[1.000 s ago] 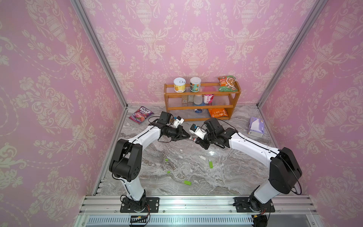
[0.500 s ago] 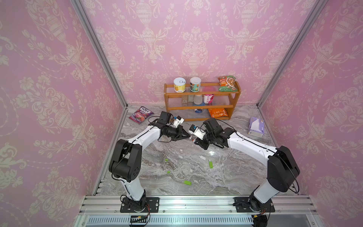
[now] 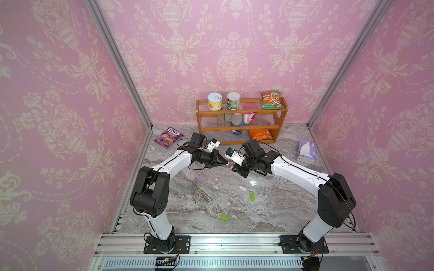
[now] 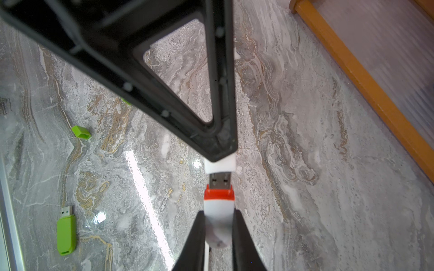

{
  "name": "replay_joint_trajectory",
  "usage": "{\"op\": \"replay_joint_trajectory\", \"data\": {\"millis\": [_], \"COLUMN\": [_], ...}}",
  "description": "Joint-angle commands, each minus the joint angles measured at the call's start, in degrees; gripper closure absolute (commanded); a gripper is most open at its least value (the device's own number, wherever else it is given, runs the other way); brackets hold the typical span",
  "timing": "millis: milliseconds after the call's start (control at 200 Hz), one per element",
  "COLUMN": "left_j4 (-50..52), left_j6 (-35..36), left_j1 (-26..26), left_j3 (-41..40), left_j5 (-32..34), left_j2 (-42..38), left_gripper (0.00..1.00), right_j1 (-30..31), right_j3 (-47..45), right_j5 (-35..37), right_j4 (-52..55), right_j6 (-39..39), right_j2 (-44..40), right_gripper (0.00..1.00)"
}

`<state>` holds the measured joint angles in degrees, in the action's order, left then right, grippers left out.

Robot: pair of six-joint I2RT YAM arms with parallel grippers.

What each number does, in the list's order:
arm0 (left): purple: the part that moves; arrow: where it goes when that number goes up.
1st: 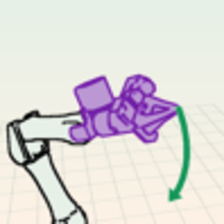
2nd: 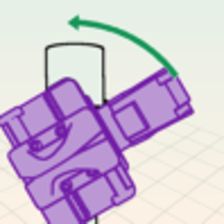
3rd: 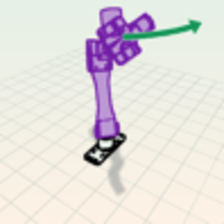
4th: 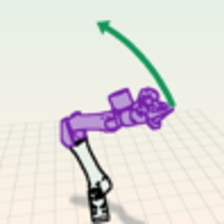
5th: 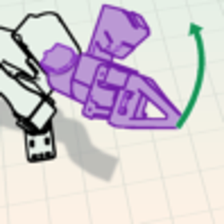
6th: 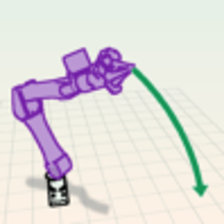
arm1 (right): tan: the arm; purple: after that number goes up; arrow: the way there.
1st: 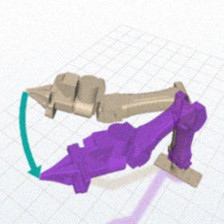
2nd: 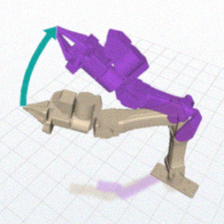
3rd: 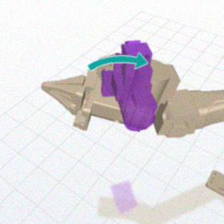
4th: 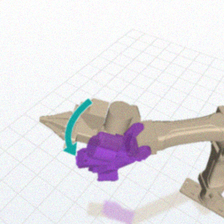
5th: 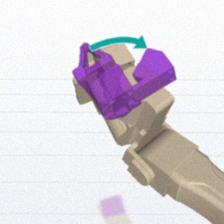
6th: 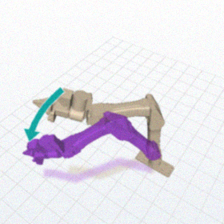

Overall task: Close the usb drive cover
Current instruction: Close the cover of the USB drive.

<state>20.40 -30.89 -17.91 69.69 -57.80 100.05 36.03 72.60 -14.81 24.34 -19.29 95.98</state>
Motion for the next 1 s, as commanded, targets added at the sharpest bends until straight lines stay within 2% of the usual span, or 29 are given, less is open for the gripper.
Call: {"op": "replay_joint_trajectory", "data": {"millis": [0, 205, 310, 450, 500, 720, 915, 995], "left_j4": [0.80, 1.63, 5.94, 12.51, 12.53, 8.59, -4.19, -5.02], "left_j6": [1.49, 2.27, 5.63, 10.99, 11.21, 7.99, -1.92, -2.33], "left_j1": [-0.90, -1.20, -2.82, -6.49, -7.25, -8.55, -8.55, -8.56], "left_j3": [0.53, 0.53, 2.19, 5.30, 5.54, 4.38, 1.15, 1.06], "left_j5": [-1.44, -1.45, -0.55, 3.98, 3.48, 2.30, -3.83, -5.64], "left_j2": [-1.69, -1.20, 0.21, 2.34, 2.96, 3.68, 4.06, 4.32], "left_gripper": [1.00, 1.00, 1.00, 1.00, 1.00, 1.00, 1.00, 1.00], "right_j1": [0.32, 0.35, 0.36, 0.31, 0.21, 0.24, 0.93, 1.36], "right_j3": [2.13, 2.84, 3.27, 8.24, 10.79, 13.30, 8.05, 5.20], "right_j5": [-0.98, -0.93, -1.42, -2.25, -1.95, 1.20, 5.07, 7.66], "right_j4": [-0.57, -0.58, -1.02, 4.81, 7.40, 6.38, -3.05, -6.85], "right_j6": [-0.04, -0.35, -0.42, -3.91, -5.31, -4.53, -1.06, -1.24], "right_j2": [0.97, 1.41, 0.78, 1.78, 2.41, 2.06, -0.46, -1.78], "right_gripper": [1.00, 1.00, 1.00, 1.00, 1.00, 1.00, 1.00, 1.00]}}
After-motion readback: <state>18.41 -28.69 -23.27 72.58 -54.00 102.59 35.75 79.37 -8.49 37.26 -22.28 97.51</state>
